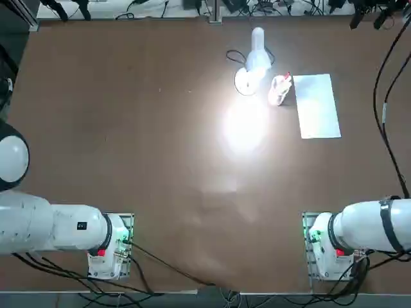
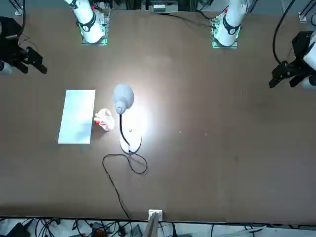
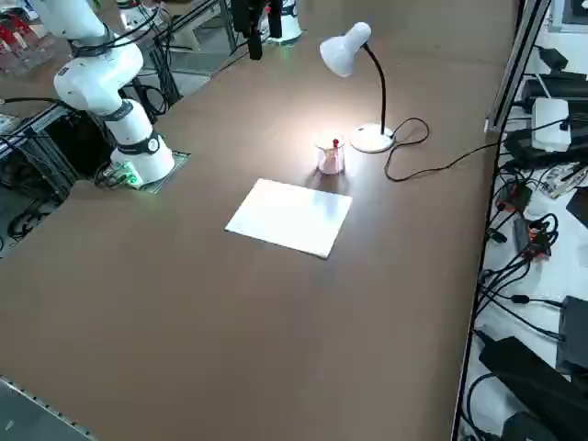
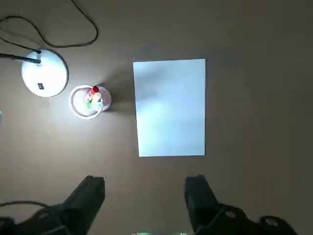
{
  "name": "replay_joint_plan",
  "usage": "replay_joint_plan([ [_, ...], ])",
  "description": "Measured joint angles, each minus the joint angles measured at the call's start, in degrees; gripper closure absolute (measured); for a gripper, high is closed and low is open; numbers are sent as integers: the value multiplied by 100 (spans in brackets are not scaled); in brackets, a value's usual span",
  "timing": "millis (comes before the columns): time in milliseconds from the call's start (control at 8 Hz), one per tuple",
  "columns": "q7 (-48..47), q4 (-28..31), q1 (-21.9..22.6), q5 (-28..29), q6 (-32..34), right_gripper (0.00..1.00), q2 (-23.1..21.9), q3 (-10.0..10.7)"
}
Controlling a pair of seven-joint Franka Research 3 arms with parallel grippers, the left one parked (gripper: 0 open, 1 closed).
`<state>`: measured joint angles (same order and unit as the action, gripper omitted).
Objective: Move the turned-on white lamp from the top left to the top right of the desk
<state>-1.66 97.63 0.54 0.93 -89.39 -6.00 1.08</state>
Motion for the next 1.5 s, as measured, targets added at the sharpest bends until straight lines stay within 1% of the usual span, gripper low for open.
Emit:
replay_joint_plan([
  [375,-4,-25,0,1,21,0,24,-4],
  [625,-5,-252,41,6,29,0,190,-38],
  [750,-19,-363,100,42,42,0,273,-57],
  [875,-165,-418,252,149,43,0,313,-73],
  [1000,-474,-447,560,232,-19,0,340,-95],
  [1125,-809,-453,1011,242,-224,0,360,-116],
  [1250,-1322,-452,1571,239,-528,0,414,-136],
  [1500,-2378,-435,2485,205,-1136,0,640,-168],
])
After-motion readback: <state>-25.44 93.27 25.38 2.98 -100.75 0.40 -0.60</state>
